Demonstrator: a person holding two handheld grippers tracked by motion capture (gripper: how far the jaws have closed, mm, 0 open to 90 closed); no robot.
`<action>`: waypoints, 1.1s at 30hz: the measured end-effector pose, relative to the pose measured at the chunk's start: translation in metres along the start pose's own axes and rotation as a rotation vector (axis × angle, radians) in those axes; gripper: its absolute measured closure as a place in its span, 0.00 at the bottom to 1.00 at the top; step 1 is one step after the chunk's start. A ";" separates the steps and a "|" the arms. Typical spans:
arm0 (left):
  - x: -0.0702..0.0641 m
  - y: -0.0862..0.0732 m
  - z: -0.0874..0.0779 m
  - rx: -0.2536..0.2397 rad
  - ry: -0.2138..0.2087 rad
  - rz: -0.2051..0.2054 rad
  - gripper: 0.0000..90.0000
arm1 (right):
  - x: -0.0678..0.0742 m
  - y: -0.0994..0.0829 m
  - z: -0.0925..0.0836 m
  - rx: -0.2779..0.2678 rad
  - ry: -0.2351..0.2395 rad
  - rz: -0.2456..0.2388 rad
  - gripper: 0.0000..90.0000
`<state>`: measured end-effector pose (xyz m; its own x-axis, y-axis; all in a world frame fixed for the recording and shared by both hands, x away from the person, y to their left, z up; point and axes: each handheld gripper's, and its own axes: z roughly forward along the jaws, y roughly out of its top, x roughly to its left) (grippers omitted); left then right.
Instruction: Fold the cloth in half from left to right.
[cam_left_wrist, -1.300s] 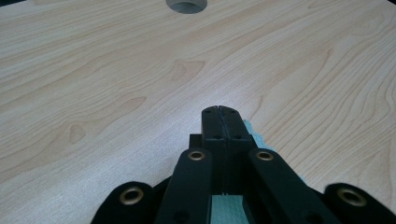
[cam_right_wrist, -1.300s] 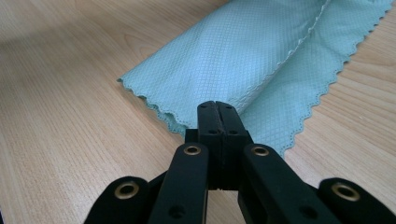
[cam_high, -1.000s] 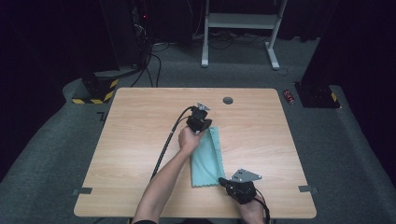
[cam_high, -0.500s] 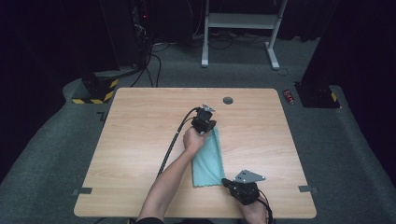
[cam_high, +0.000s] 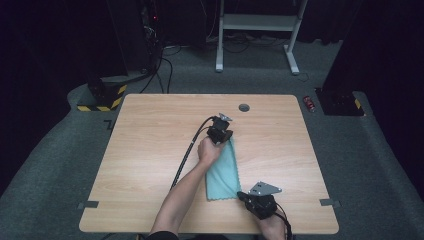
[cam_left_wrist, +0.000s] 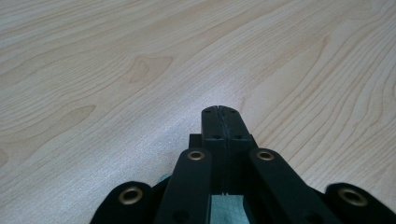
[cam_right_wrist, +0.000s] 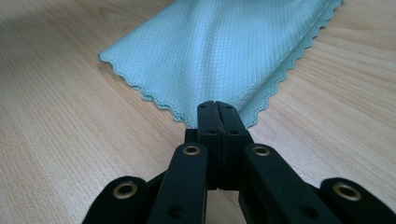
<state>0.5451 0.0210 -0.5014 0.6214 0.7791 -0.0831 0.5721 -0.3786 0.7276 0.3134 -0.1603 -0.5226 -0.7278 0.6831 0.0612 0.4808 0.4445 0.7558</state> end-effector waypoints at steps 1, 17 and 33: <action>0.000 0.000 0.000 0.000 0.000 0.000 0.98 | 0.000 0.000 0.000 0.000 0.000 0.000 0.99; -0.002 -0.043 -0.078 -0.025 0.050 0.050 0.57 | -0.030 0.027 0.005 -0.021 -0.039 0.008 0.86; -0.013 -0.100 -0.088 0.045 0.114 0.112 0.55 | -0.035 0.045 0.044 0.054 -0.032 -0.048 0.86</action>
<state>0.4329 0.0929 -0.5129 0.6194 0.7814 0.0761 0.5278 -0.4862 0.6964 0.3822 -0.1382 -0.5194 -0.7353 0.6777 0.0043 0.4719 0.5075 0.7210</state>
